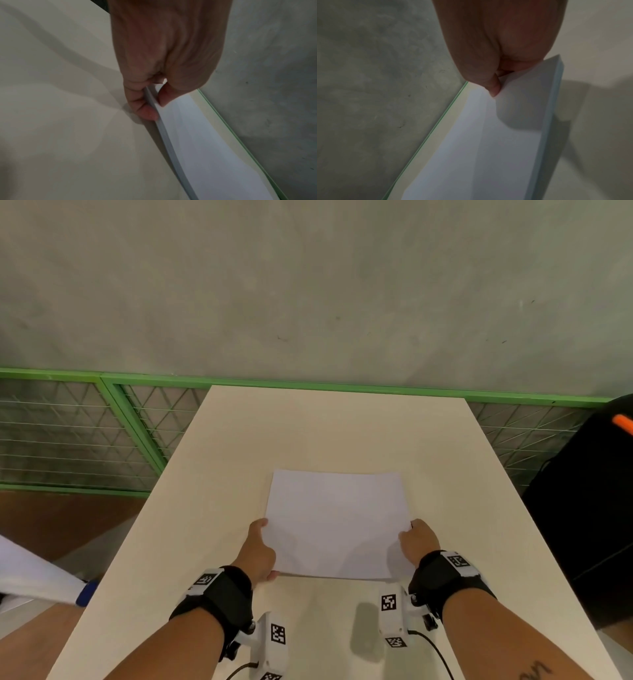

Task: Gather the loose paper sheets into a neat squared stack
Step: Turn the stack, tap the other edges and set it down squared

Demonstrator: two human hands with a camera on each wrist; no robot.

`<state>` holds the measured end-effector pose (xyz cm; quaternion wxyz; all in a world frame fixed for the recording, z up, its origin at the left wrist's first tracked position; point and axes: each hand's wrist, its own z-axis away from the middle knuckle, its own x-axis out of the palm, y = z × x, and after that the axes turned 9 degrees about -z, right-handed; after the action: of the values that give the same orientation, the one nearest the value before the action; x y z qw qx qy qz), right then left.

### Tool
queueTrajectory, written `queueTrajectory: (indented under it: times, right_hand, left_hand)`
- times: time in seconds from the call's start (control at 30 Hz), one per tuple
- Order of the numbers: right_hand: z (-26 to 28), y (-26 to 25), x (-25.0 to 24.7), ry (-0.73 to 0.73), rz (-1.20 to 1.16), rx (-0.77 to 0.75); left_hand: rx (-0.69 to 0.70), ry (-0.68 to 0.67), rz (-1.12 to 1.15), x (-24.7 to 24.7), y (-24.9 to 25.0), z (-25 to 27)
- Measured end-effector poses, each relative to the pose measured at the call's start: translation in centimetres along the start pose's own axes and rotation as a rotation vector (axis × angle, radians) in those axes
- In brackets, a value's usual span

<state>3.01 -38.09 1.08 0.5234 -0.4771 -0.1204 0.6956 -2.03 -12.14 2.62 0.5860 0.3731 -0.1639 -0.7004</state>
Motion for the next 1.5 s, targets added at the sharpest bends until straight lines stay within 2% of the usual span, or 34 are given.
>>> queueTrajectory:
  times: [0.23,0.37,0.5,0.67,0.93,1.07,1.17,1.27,1.33,1.5]
  right_hand:
    - [-0.5,0.3,0.0,-0.033,-0.058,-0.032]
    - [-0.9,0.2,-0.4,-0.158,-0.003,0.011]
    - [-1.2,0.7,-0.6,-0.223,-0.036,0.05]
    - [-0.9,1.3,-0.4,-0.175,0.037,-0.027]
    - [1.6,3.3,-0.9,-0.177,0.244,-0.154]
    - [2.4,3.8,-0.7,-0.108,0.325,-0.165]
    - [2.5,3.7,-0.6,-0.059,0.355,-0.169]
    - [2.7,3.6,-0.5,-0.044,0.41,-0.176]
    - [2.7,3.7,-0.4,-0.036,0.43,-0.18]
    - [2.7,3.6,-0.4,-0.032,0.459,-0.2]
  left_hand:
    - [0.039,-0.008,-0.005,-0.5,1.1,-0.3]
    - [0.043,0.0,-0.012,-0.7,1.7,-0.5]
    - [0.021,0.008,0.013,-0.5,1.7,-0.7]
    - [0.035,0.006,-0.038,-0.5,1.5,-0.9]
    - [0.08,0.059,-0.15,-0.2,1.3,-1.2]
    - [0.077,0.095,-0.18,-0.1,0.9,-1.7]
    - [0.119,0.116,-0.338,-0.3,0.4,-1.7]
    - [0.167,0.066,-0.659,-0.5,0.0,-1.3]
    - [0.168,0.08,-0.818,-0.5,-0.3,-1.0]
    - [0.174,0.182,-0.973,-0.7,-0.2,-0.7]
